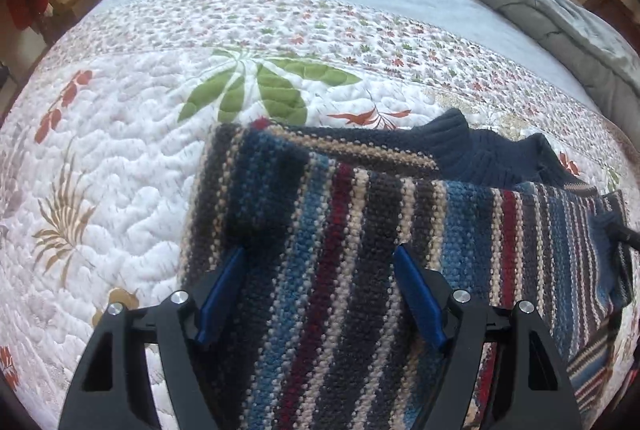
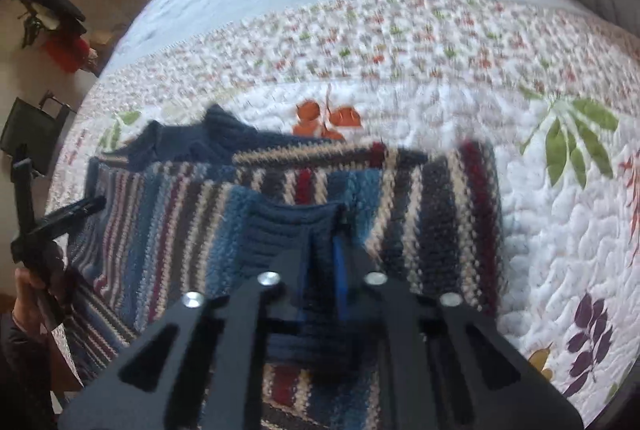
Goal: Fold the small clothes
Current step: 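Move both grippers around to the ribbed hem of the folded sweater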
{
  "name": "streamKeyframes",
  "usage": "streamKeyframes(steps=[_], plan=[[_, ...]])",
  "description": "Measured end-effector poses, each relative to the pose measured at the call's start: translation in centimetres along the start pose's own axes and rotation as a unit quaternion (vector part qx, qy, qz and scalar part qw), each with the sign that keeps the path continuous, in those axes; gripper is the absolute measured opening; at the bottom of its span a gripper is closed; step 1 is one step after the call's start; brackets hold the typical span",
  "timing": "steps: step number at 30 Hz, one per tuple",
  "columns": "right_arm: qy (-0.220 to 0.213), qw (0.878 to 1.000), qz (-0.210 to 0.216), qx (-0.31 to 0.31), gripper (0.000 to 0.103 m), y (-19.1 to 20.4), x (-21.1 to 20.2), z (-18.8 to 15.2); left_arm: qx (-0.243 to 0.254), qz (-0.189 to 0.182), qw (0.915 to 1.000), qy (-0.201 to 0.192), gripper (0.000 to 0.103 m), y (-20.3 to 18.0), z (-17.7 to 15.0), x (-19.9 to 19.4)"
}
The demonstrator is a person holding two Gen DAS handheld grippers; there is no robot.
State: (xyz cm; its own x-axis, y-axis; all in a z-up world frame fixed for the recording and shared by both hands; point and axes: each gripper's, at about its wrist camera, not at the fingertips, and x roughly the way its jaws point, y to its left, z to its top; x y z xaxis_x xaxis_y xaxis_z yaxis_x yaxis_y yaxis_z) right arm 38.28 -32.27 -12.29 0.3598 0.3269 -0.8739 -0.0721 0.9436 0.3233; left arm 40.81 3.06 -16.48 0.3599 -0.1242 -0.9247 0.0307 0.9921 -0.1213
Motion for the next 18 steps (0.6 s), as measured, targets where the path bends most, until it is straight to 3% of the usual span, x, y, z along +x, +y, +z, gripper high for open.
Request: streamKeyframes(steps=[2, 5, 9, 11, 14, 18], plan=[[-0.027, 1.0, 0.013, 0.001, 0.005, -0.2, -1.2, 0.6, -0.02, -0.003, 0.9998, -0.005, 0.066, 0.6, -0.1, -0.4], [-0.054, 0.998, 0.018, 0.008, 0.005, -0.5, -1.9, 1.4, -0.053, -0.018, 0.9984, -0.013, 0.064, 1.5, -0.2, -0.6], [-0.005, 1.0, -0.018, 0.02, 0.006, -1.4, 1.7, 0.5, -0.009, 0.024, 0.9996, -0.013, 0.066, 0.1, -0.7, -0.3], [-0.005, 0.999, -0.022, 0.026, 0.008, -1.7, 2.4, -0.1, 0.006, 0.037, 0.9992, -0.013, 0.066, -0.4, -0.7, -0.2], [-0.017, 0.999, -0.01, 0.049, 0.024, -1.8, 0.9, -0.7, 0.002, 0.037, 0.9992, -0.015, 0.066, -0.3, -1.0, -1.4], [-0.02, 0.999, -0.015, 0.021, 0.026, -0.1, -2.3, -3.1, 0.017, 0.045, 0.9985, -0.027, 0.073, -0.3, -3.5, -4.5]])
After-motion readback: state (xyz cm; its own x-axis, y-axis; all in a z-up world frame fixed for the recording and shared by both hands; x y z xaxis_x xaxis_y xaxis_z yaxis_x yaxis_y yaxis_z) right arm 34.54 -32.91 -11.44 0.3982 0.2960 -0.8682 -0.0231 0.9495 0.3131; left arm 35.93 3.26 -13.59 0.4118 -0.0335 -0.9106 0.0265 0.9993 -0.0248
